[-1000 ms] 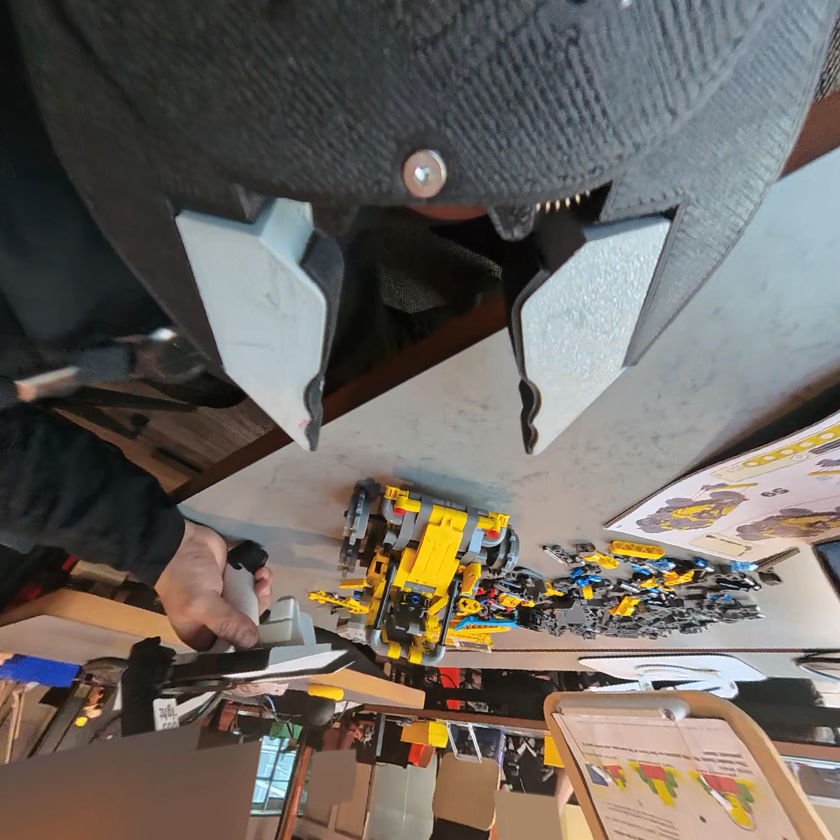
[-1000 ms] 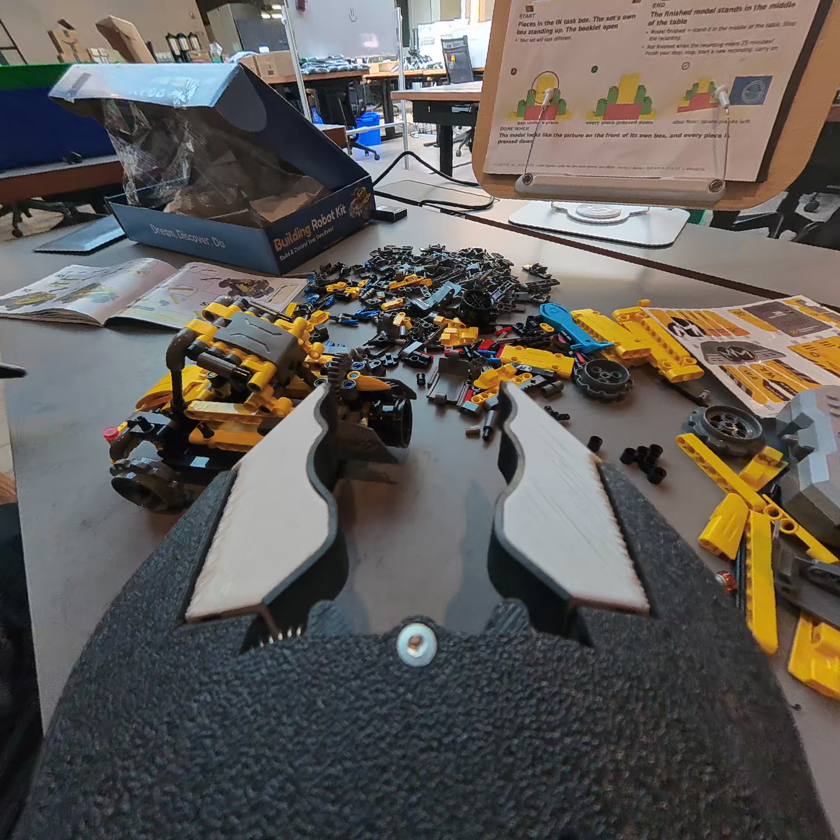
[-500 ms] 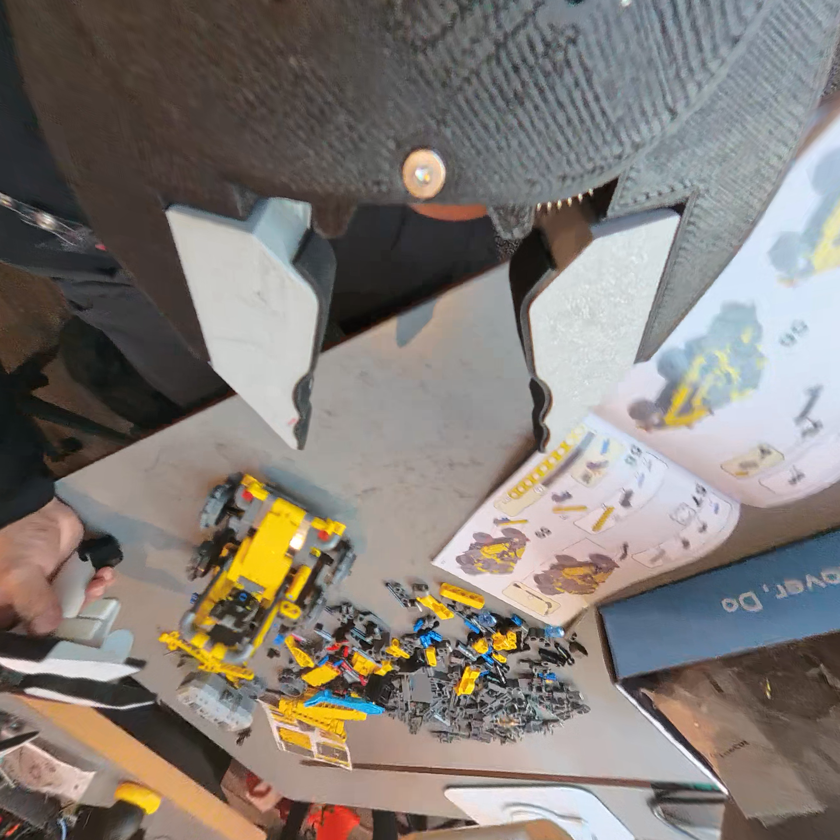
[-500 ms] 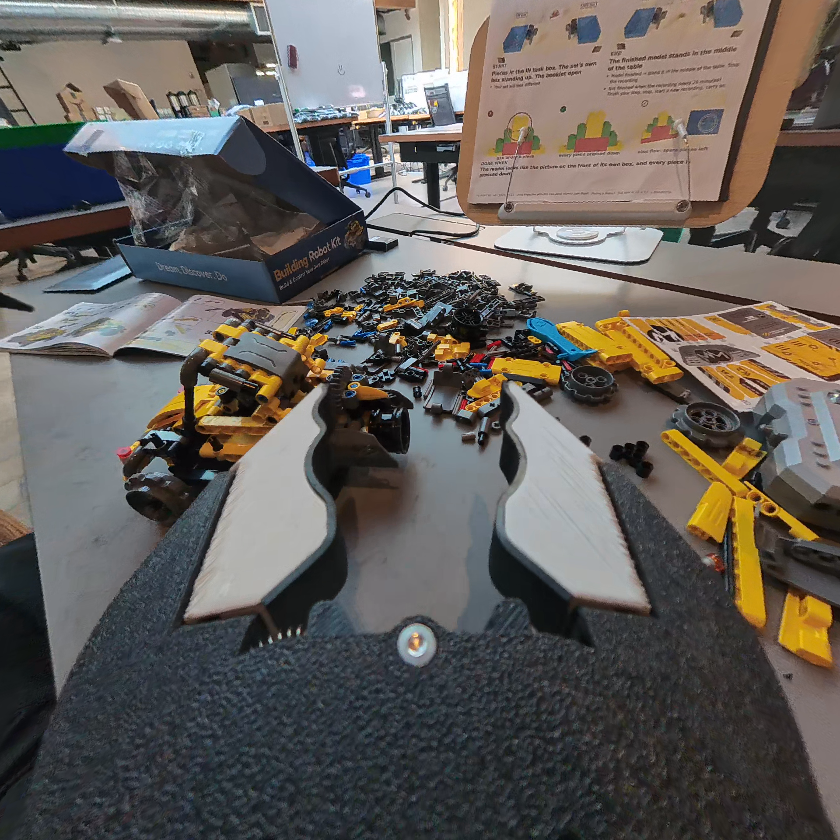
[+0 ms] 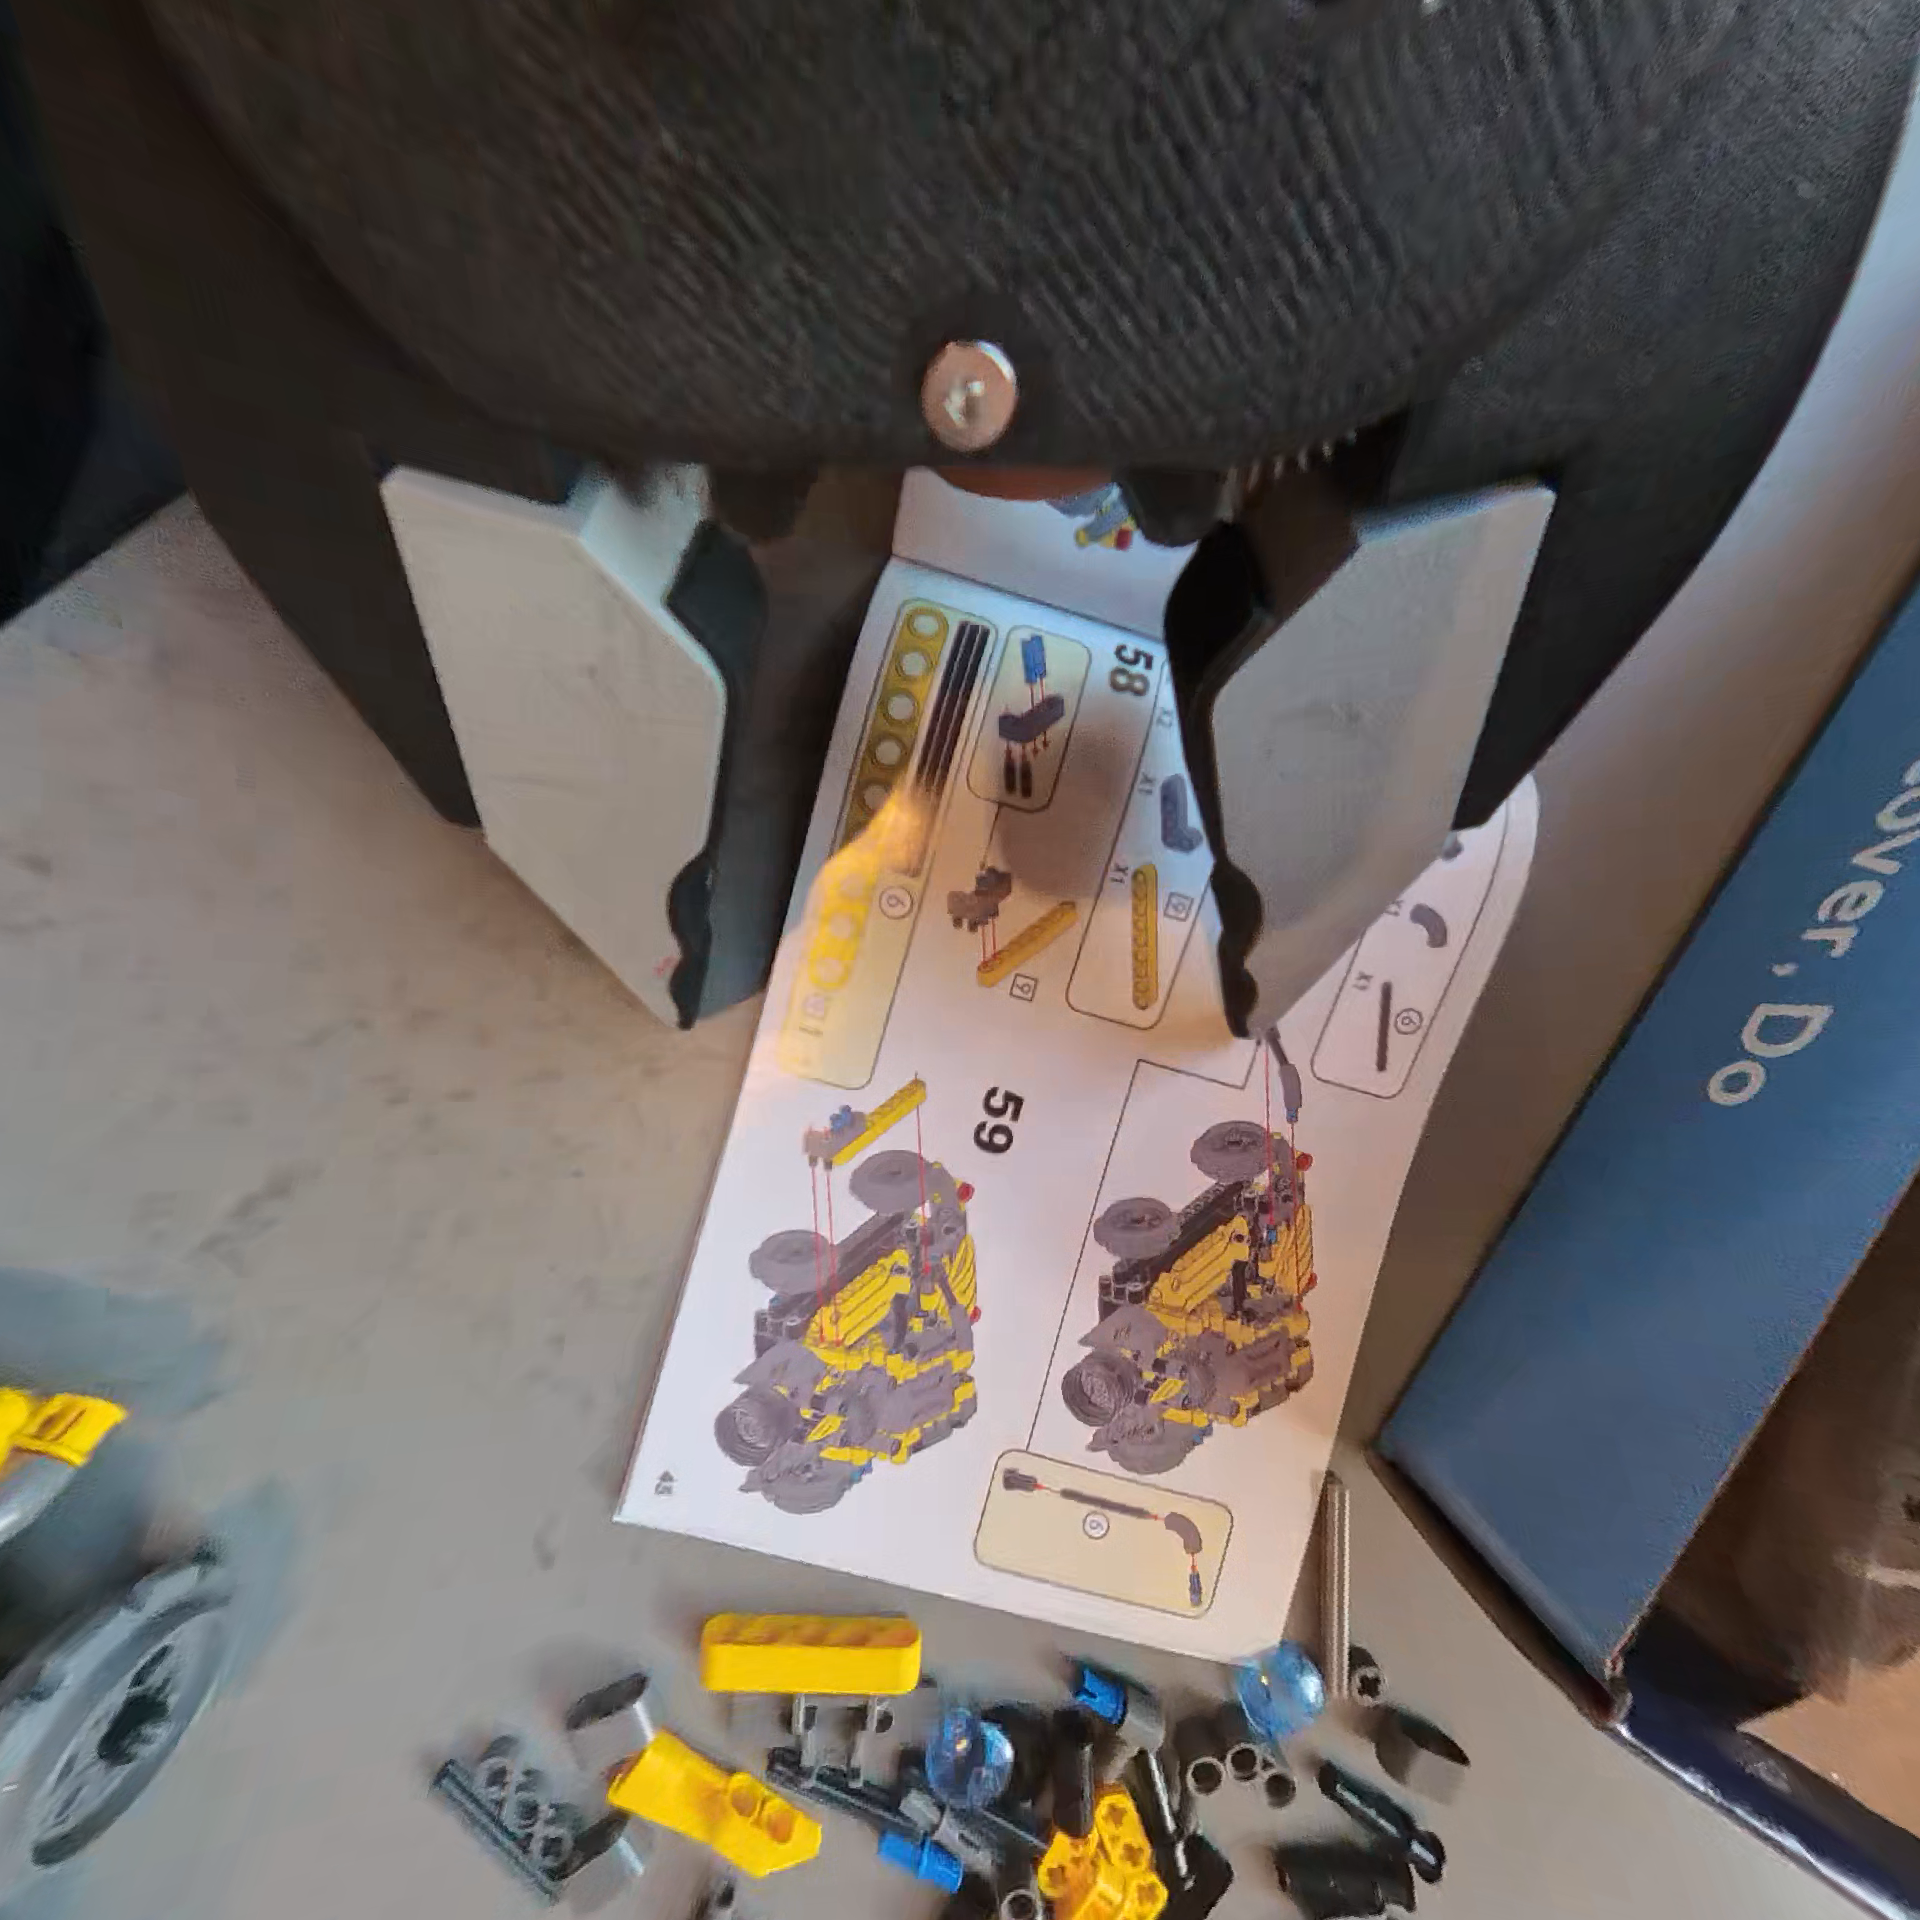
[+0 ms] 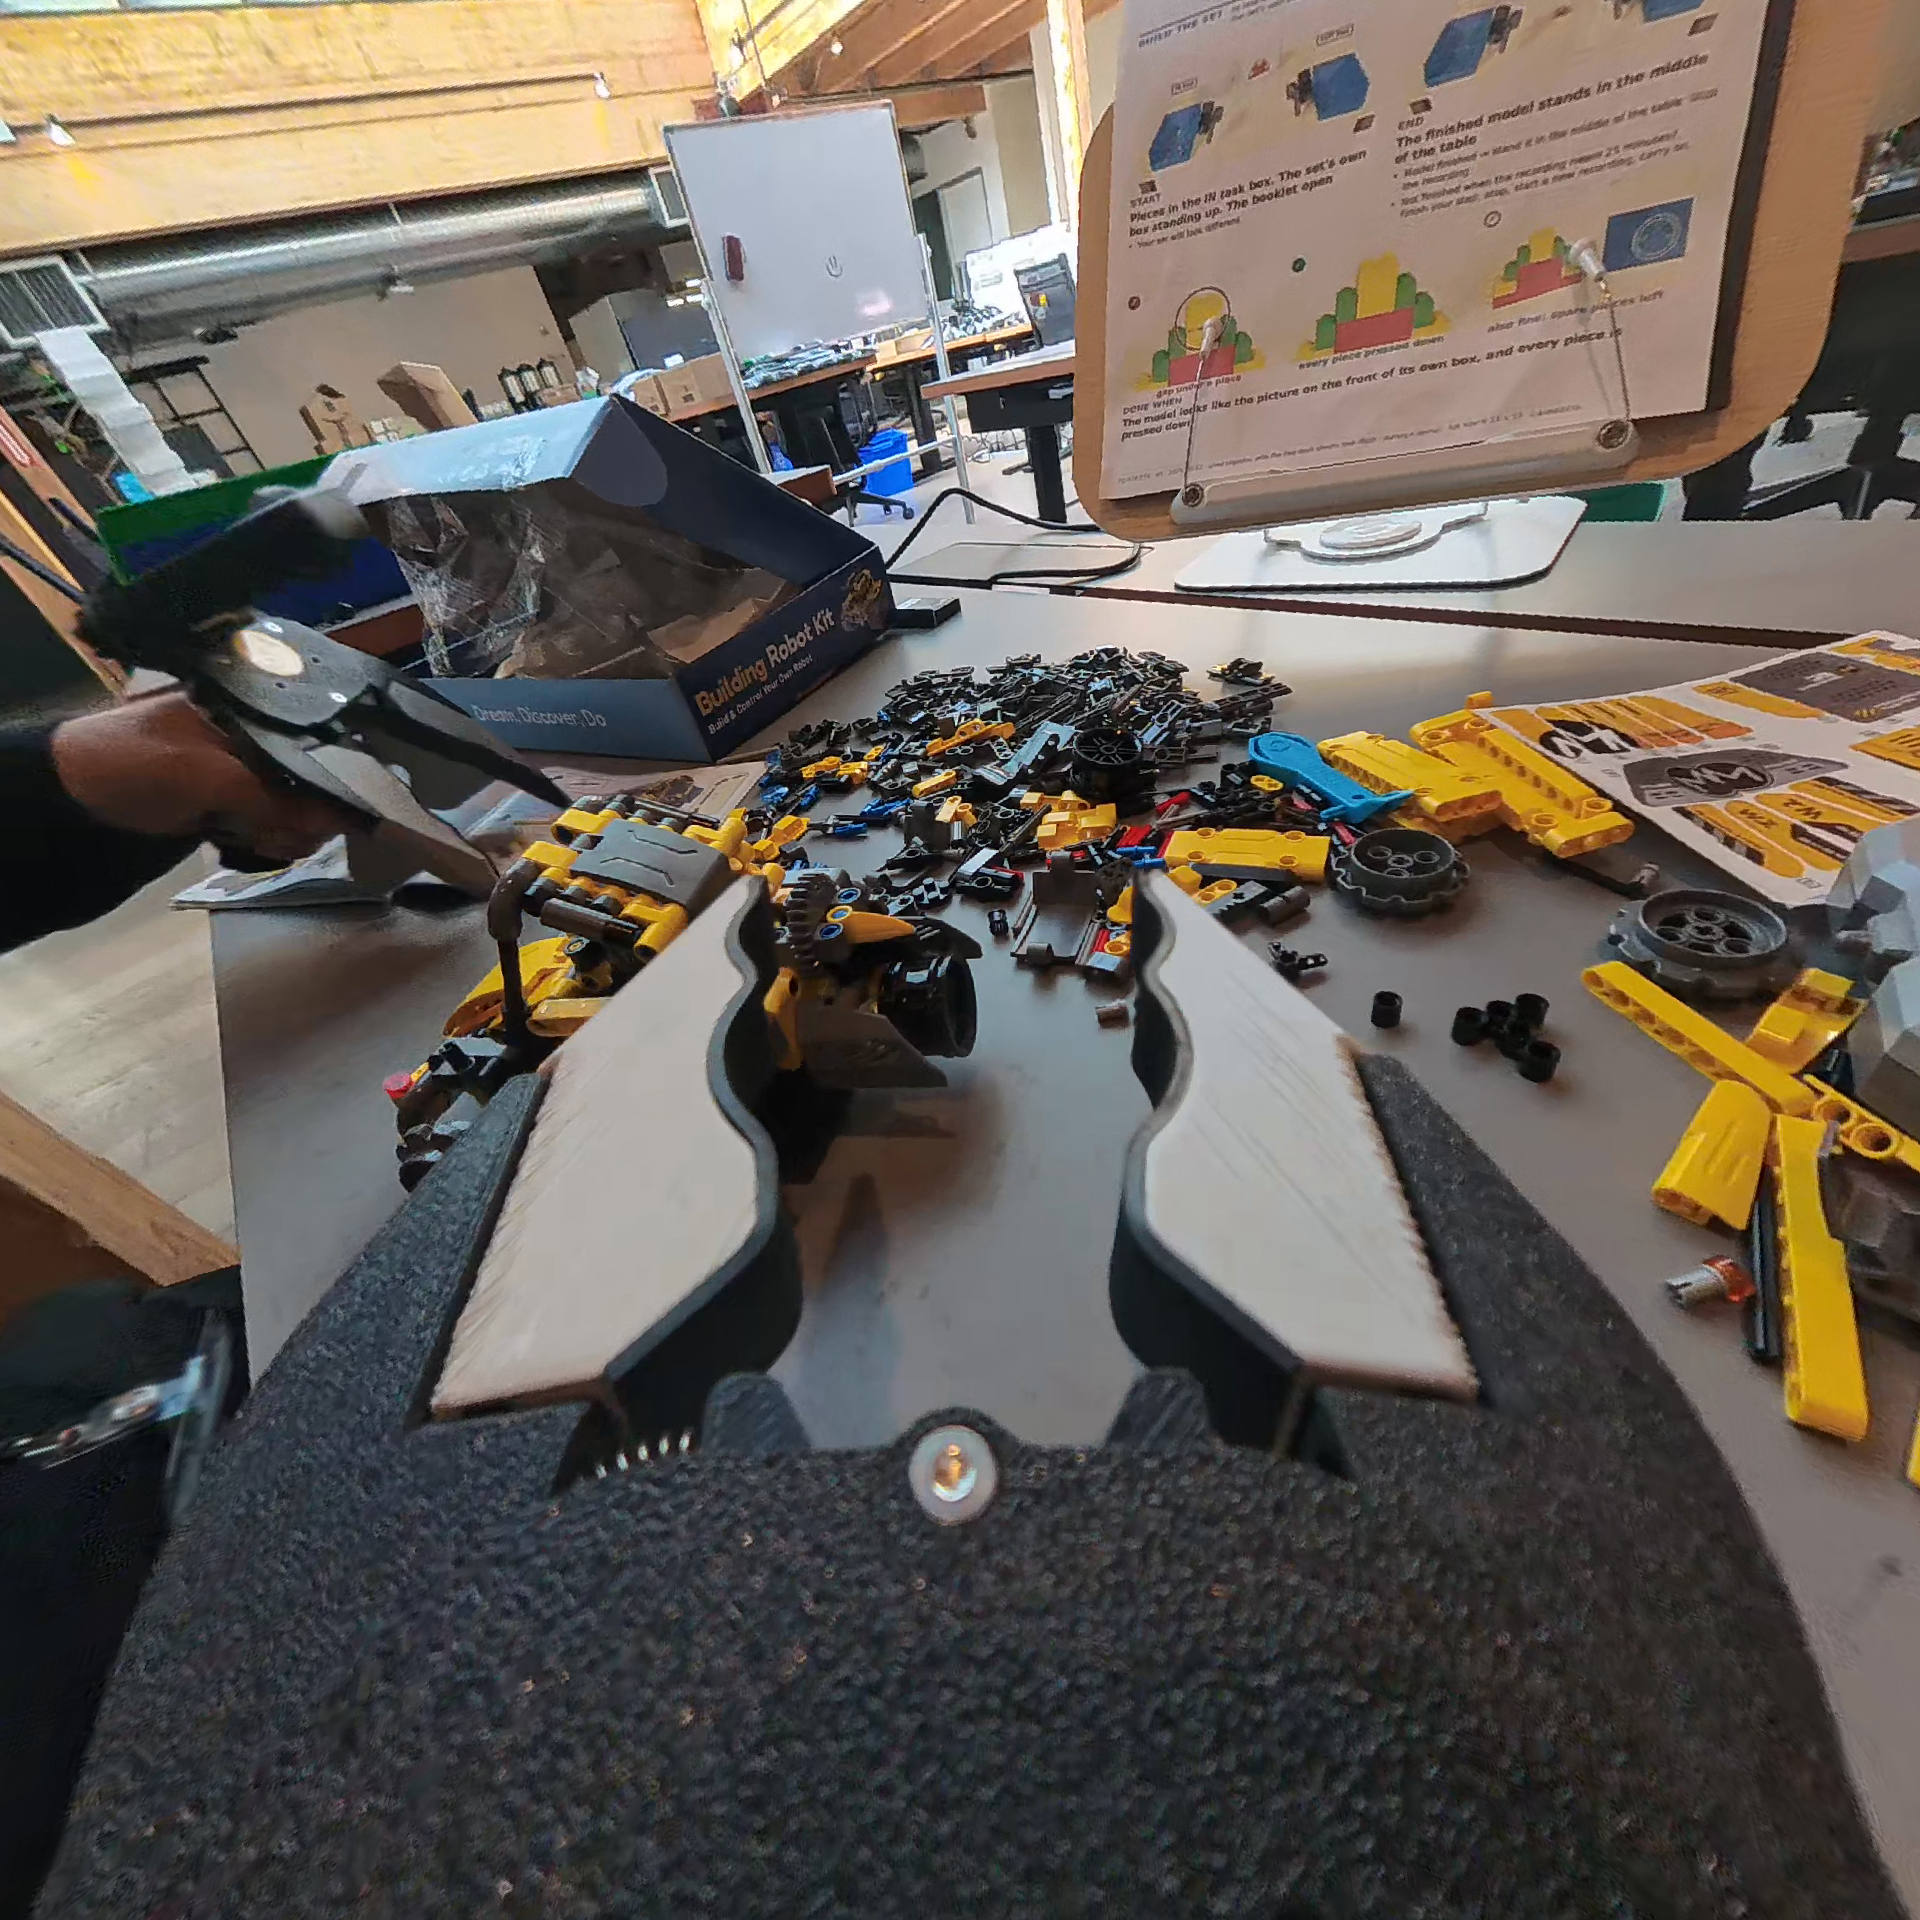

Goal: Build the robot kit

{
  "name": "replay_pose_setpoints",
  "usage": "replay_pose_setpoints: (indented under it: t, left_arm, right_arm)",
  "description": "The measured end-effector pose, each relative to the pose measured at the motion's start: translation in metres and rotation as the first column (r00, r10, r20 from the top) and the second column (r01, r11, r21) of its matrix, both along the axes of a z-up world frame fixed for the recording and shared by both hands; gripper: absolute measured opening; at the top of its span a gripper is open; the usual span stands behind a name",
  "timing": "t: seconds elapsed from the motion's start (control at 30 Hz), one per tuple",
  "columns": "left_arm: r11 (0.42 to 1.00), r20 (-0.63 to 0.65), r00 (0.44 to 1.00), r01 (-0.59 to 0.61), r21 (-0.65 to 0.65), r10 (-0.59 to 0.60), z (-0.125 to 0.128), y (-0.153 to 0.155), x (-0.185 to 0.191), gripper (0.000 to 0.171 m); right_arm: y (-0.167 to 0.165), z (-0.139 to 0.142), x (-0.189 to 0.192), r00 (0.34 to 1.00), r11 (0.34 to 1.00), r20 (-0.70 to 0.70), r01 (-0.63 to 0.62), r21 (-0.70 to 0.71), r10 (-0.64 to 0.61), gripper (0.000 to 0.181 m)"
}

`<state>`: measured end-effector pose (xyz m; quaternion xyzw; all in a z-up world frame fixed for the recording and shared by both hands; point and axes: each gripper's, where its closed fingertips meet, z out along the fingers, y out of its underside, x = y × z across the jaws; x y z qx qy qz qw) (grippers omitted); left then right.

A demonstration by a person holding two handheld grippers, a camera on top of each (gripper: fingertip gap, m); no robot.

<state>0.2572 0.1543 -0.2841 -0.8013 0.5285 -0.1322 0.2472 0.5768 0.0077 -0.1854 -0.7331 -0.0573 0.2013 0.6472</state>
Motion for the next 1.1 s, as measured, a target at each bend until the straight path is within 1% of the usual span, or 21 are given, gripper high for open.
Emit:
replay_pose_setpoints:
  t: [0.1, 0.13, 0.2, 0.27, 0.3, 0.33, 0.4, 0.43, 0.5, 0.57, 0.63, 0.7, 0.73, 0.77, 0.8, 0.83, 0.87, 0.9, 0.93, 1.03, 1.1]
  left_arm:
    - [0.999, 0.034, 0.999, 0.027, -0.025, -0.026, -0.001, -0.002, -0.003, 0.091]
    - [0.999, 0.042, 0.998, 0.039, -0.023, -0.038, -0.001, -0.003, -0.006, 0.084]
    - [0.997, 0.044, 0.997, 0.070, -0.025, -0.068, 0.000, -0.006, -0.010, 0.083]
    - [0.992, 0.025, 0.993, 0.120, -0.032, -0.119, 0.000, -0.013, -0.013, 0.080]
    - [0.986, 0.007, 0.987, 0.160, -0.036, -0.160, 0.001, -0.019, -0.015, 0.074]
    - [0.978, 0.008, 0.979, 0.203, -0.038, -0.203, 0.001, -0.025, -0.015, 0.061]
    - [0.950, 0.059, 0.952, 0.303, -0.073, -0.300, 0.004, -0.046, -0.012, 0.018]
    - [0.944, 0.072, 0.947, 0.318, -0.085, -0.312, 0.003, -0.050, -0.012, 0.007]
    - [0.945, 0.089, 0.948, 0.314, -0.094, -0.306, 0.004, -0.053, -0.014, 0.000]
    - [0.951, 0.120, 0.946, 0.307, -0.042, -0.300, 0.014, -0.052, -0.009, 0.003]
    - [0.959, 0.233, 0.933, 0.284, -0.007, -0.274, 0.039, -0.054, 0.011, 0.037]
    - [0.975, 0.268, 0.938, 0.223, 0.015, -0.219, 0.051, -0.047, 0.029, 0.071]
    - [0.979, 0.217, 0.955, 0.200, 0.034, -0.203, 0.046, -0.041, 0.032, 0.083]
    - [0.982, 0.134, 0.974, 0.172, 0.074, -0.181, 0.035, -0.032, 0.032, 0.088]
    - [0.980, 0.057, 0.984, 0.164, 0.110, -0.171, 0.024, -0.025, 0.030, 0.086]
    - [0.977, 0.001, 0.984, 0.176, 0.116, -0.178, 0.012, -0.024, 0.028, 0.078]
    - [0.976, 0.009, 0.980, 0.196, 0.091, -0.197, 0.005, -0.028, 0.031, 0.063]
    - [0.974, 0.043, 0.974, 0.223, 0.039, -0.224, 0.003, -0.037, 0.032, 0.038]
    - [0.970, 0.063, 0.968, 0.244, 0.009, -0.244, 0.002, -0.042, 0.032, 0.021]
    - [0.966, 0.101, 0.961, 0.257, 0.034, -0.259, 0.002, -0.041, 0.031, 0.003]
    - [0.964, 0.110, 0.958, 0.262, 0.032, -0.264, 0.003, -0.042, 0.029, 0.000]
  right_arm:
    - [0.000, 0.000, -0.003, 1.000, 1.000, 0.006, -0.015, -0.002, 0.015, 0.067]
    - [0.000, -0.001, -0.004, 1.000, 1.000, 0.008, -0.019, -0.004, 0.019, 0.066]
    - [0.002, -0.001, -0.005, 1.000, 1.000, 0.008, -0.030, -0.010, 0.030, 0.064]
    - [0.003, -0.002, -0.008, 0.999, 0.999, 0.005, -0.046, -0.016, 0.046, 0.064]
    - [0.004, -0.002, -0.009, 0.999, 0.998, 0.006, -0.053, -0.018, 0.053, 0.063]
    - [0.005, -0.003, -0.010, 0.998, 0.998, 0.009, -0.061, -0.020, 0.061, 0.062]
    - [0.006, -0.004, -0.013, 0.997, 0.997, 0.019, -0.075, -0.029, 0.075, 0.062]
    - [0.005, -0.004, -0.014, 0.996, 0.996, 0.026, -0.079, -0.028, 0.080, 0.062]
    - [0.004, -0.002, -0.018, 0.995, 0.996, 0.053, -0.089, -0.008, 0.089, 0.060]
    - [0.001, 0.002, -0.020, 0.991, 0.996, 0.104, -0.087, 0.032, 0.083, 0.060]
    - [0.000, 0.003, -0.022, 0.986, 0.996, 0.155, -0.071, 0.051, 0.063, 0.060]
    - [0.002, -0.001, -0.024, 0.981, 0.997, 0.185, -0.066, 0.035, 0.059, 0.059]
    - [0.003, -0.003, -0.024, 0.979, 0.998, 0.197, -0.061, 0.026, 0.054, 0.059]
    - [0.003, -0.003, -0.025, 0.977, 0.998, 0.209, -0.057, 0.025, 0.051, 0.059]
    - [0.003, -0.003, -0.026, 0.975, 0.998, 0.218, -0.054, 0.028, 0.046, 0.058]
    - [0.003, -0.003, -0.026, 0.974, 0.998, 0.222, -0.048, 0.034, 0.040, 0.058]
    - [0.002, -0.002, -0.026, 0.974, 0.998, 0.223, -0.046, 0.040, 0.036, 0.058]
    - [0.001, -0.001, -0.027, 0.975, 0.998, 0.221, -0.047, 0.046, 0.035, 0.057]
    - [0.000, 0.000, -0.027, 0.975, 0.998, 0.221, -0.047, 0.051, 0.035, 0.057]
    - [-0.002, 0.004, -0.026, 0.973, 0.997, 0.231, -0.040, 0.072, 0.022, 0.057]
    - [-0.003, 0.006, -0.024, 0.974, 0.996, 0.226, -0.035, 0.085, 0.015, 0.056]
